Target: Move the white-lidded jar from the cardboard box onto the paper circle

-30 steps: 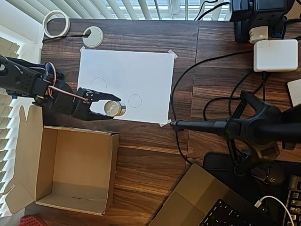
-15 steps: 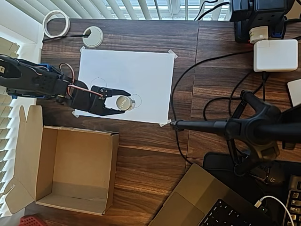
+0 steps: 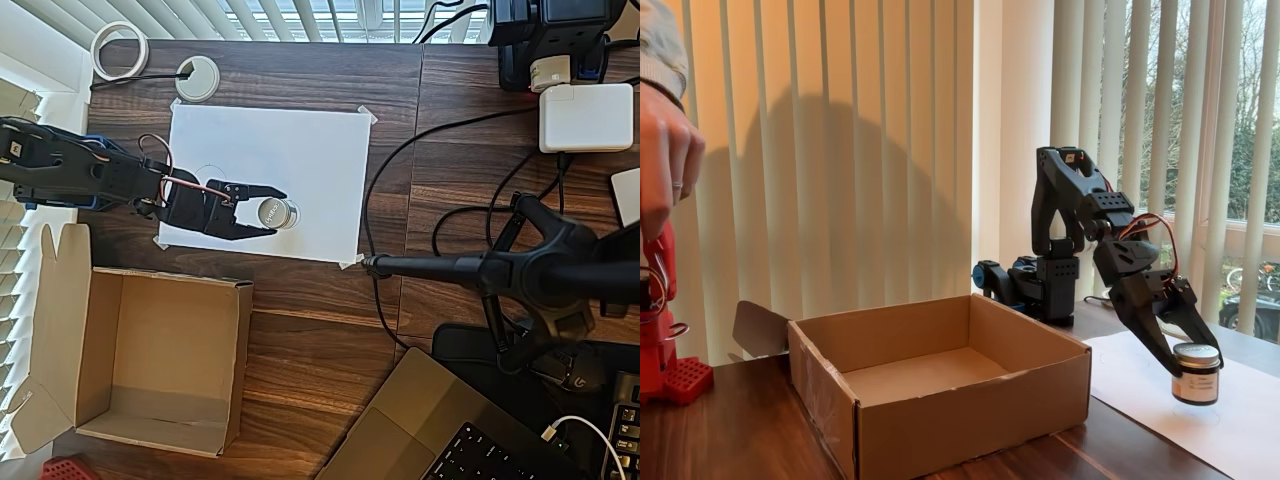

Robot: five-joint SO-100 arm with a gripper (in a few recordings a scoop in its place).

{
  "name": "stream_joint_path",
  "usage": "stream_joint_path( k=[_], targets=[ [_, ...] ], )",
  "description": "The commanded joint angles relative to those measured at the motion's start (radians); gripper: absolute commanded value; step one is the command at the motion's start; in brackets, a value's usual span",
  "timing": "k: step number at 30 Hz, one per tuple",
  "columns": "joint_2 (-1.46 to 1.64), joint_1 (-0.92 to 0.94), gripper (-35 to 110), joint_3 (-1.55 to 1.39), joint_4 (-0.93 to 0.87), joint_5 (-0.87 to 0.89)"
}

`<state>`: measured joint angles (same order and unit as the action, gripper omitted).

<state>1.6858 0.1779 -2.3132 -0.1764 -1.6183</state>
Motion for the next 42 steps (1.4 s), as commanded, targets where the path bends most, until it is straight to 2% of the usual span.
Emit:
stream_joint_path(
  k=[1,12,42],
  targets=[
    [0.017,-0.008,5,0.011,0.034,-0.006],
    [-0.064,-0.025,5,0.023,0.106,-0.003],
    [-0.048,0.000,4,0.028,0.118,-0.060]
  ],
)
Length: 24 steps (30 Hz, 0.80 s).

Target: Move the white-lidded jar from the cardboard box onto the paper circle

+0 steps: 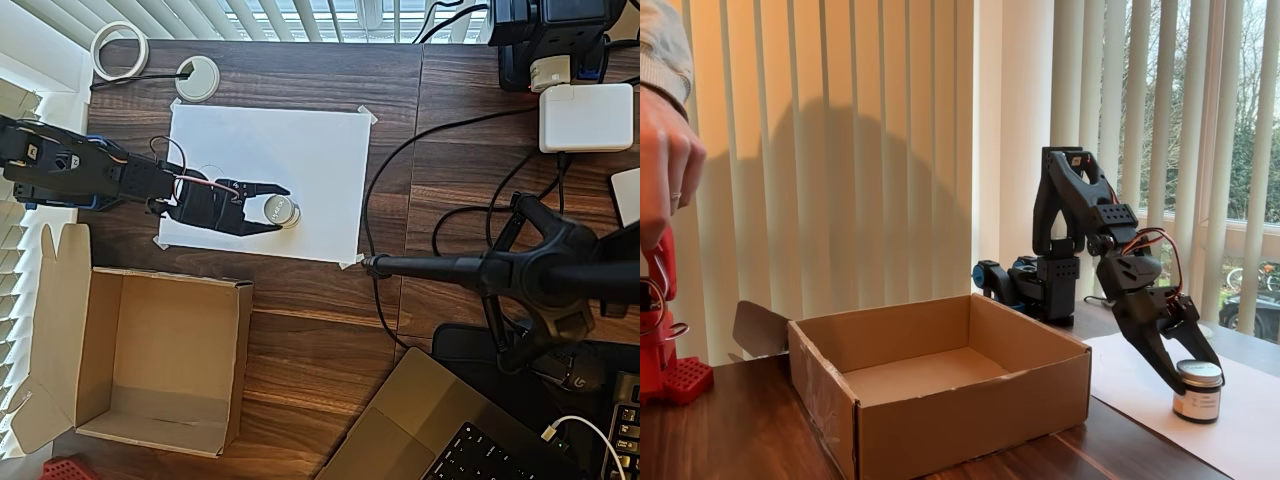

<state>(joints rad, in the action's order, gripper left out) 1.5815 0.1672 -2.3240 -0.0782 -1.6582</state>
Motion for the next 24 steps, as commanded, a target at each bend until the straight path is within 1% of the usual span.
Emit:
stream_joint_path(
  k=[1,8,12,17,19,24],
  targets=[
    [0.055,0.011,4,0.040,0.020,-0.021],
    [0.051,0.009,5,0.032,0.021,-0.023],
    [0.054,0.009,21,0.029,0.025,-0.031],
    [0.057,0.009,35,0.023,0.054,-0.032],
    [0.058,0.009,37,0.018,0.069,-0.040],
    [0.103,0.011,38,-0.014,0.115,-0.051]
  ],
)
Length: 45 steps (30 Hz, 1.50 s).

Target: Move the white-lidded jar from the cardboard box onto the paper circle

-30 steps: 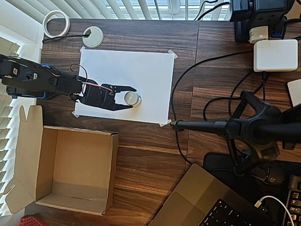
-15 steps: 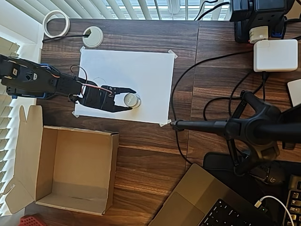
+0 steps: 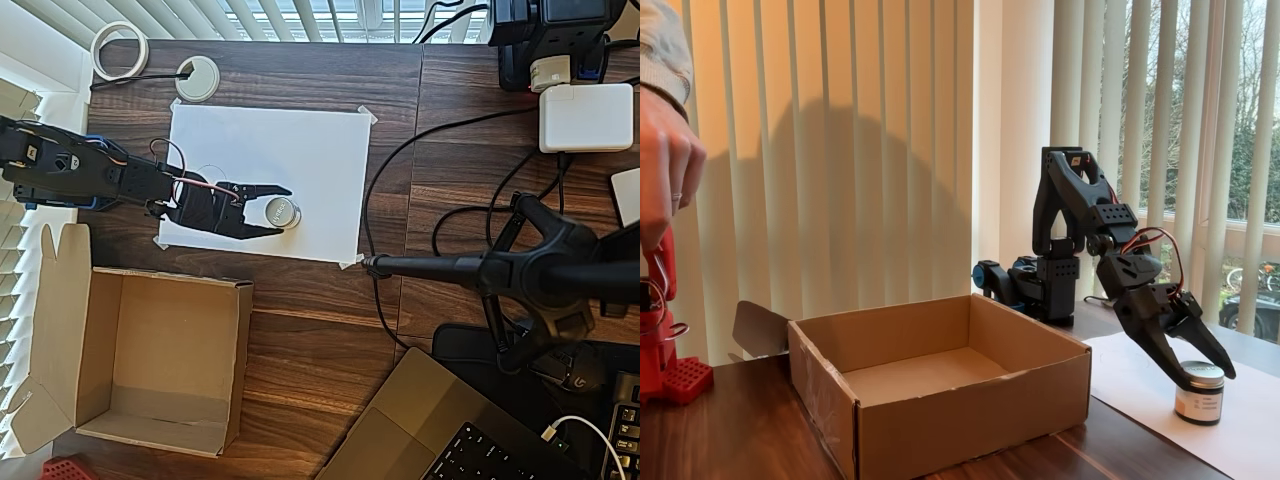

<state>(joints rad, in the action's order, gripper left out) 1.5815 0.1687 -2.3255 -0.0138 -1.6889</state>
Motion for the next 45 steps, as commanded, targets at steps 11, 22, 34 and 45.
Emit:
stream_joint_path(
  k=[11,22,34,45],
  targets=[
    [0.769,-0.052,36,-0.325,-0.098,0.621],
    [1.226,-0.190,24,-0.561,-0.495,1.255],
    [1.554,-0.221,0,-0.646,-1.042,1.488],
    [1.741,-0.252,0,-0.689,-1.230,1.540]
  ],
)
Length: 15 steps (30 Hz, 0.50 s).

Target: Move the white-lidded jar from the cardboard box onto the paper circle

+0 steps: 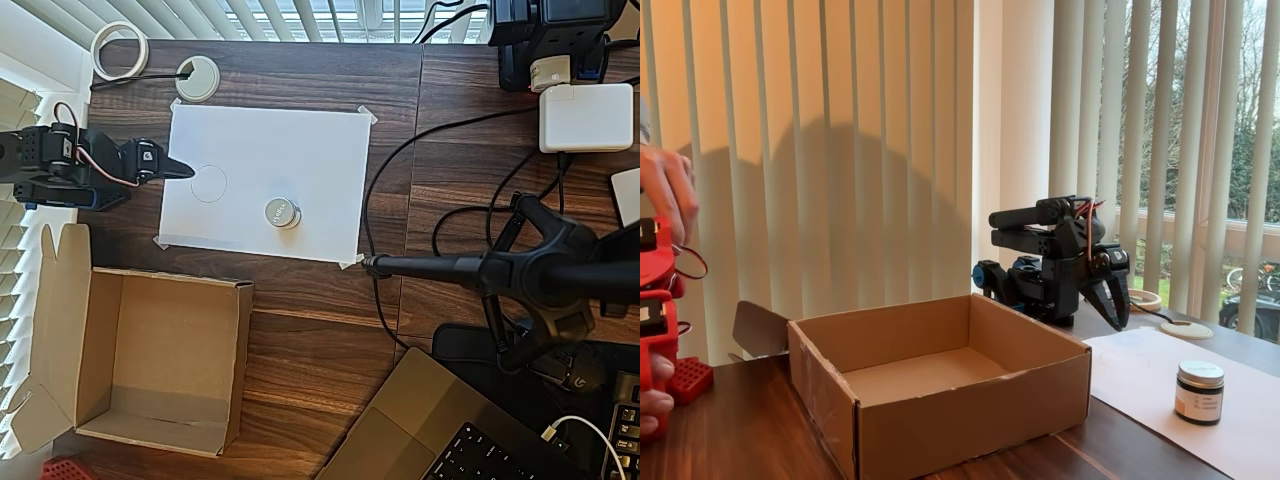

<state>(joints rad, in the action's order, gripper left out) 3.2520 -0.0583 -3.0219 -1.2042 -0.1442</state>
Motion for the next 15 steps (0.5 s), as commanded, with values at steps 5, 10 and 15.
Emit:
stream_joint_path(
  k=[5,10,15],
  targets=[
    [0.143,-0.026,0,-0.003,-0.089,-0.005],
    [0.163,-0.035,0,-0.002,-0.123,-0.005],
    [0.163,-0.029,0,0.000,-0.124,0.000]
  ],
)
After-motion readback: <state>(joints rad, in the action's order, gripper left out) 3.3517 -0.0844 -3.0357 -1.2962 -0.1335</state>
